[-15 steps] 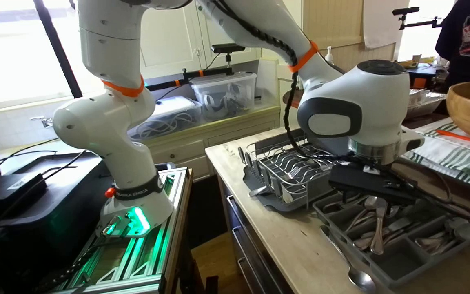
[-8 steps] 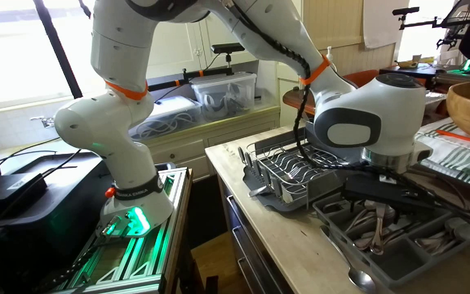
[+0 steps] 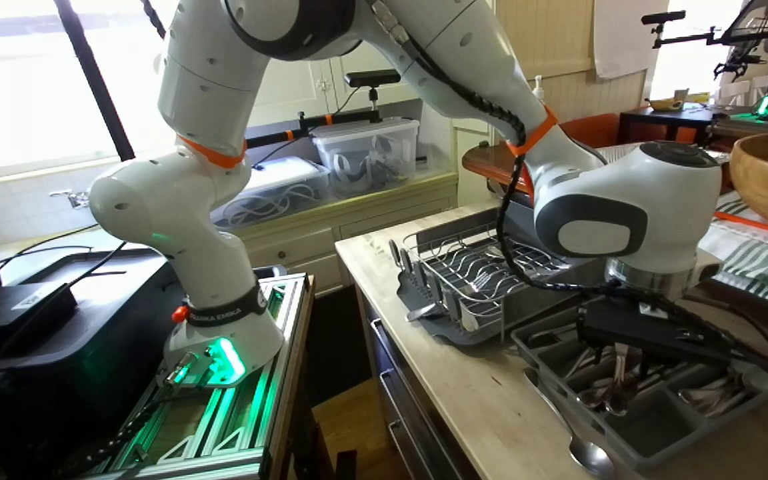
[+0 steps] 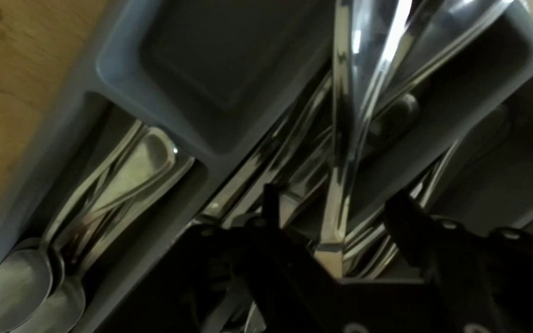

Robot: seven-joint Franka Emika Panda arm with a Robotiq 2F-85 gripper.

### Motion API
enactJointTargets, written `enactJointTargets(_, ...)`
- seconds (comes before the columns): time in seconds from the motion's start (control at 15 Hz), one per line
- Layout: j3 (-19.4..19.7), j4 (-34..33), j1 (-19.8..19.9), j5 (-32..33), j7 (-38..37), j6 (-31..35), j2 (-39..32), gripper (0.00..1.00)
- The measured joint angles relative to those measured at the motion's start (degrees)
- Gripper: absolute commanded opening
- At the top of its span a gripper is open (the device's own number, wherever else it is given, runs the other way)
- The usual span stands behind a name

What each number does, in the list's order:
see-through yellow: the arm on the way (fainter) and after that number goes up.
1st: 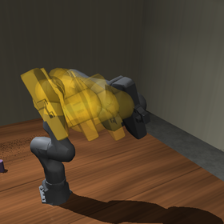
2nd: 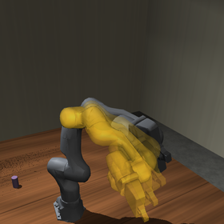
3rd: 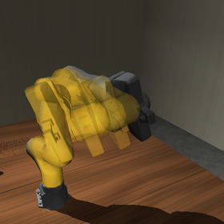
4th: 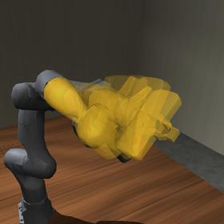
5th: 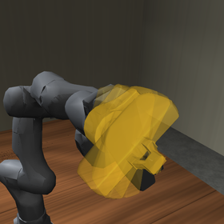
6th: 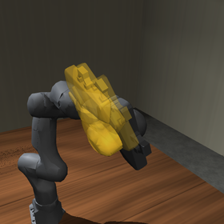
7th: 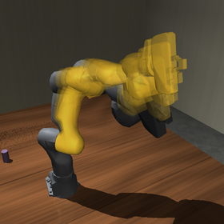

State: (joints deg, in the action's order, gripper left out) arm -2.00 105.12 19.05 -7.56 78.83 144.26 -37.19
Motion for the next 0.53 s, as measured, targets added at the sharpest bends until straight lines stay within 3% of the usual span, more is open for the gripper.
enactJointTargets(0.13,-0.13,-0.49,-0.36,0.00,-0.01,-0.75,-0.11,0.14)
enactJointTargets(0.33,-0.30,-0.92,-0.71,0.00,0.00,-1.10,-0.11,0.03)
enactJointTargets(0.53,-0.43,-1.55,-1.26,0.04,-0.11,-1.54,-0.07,0.04)
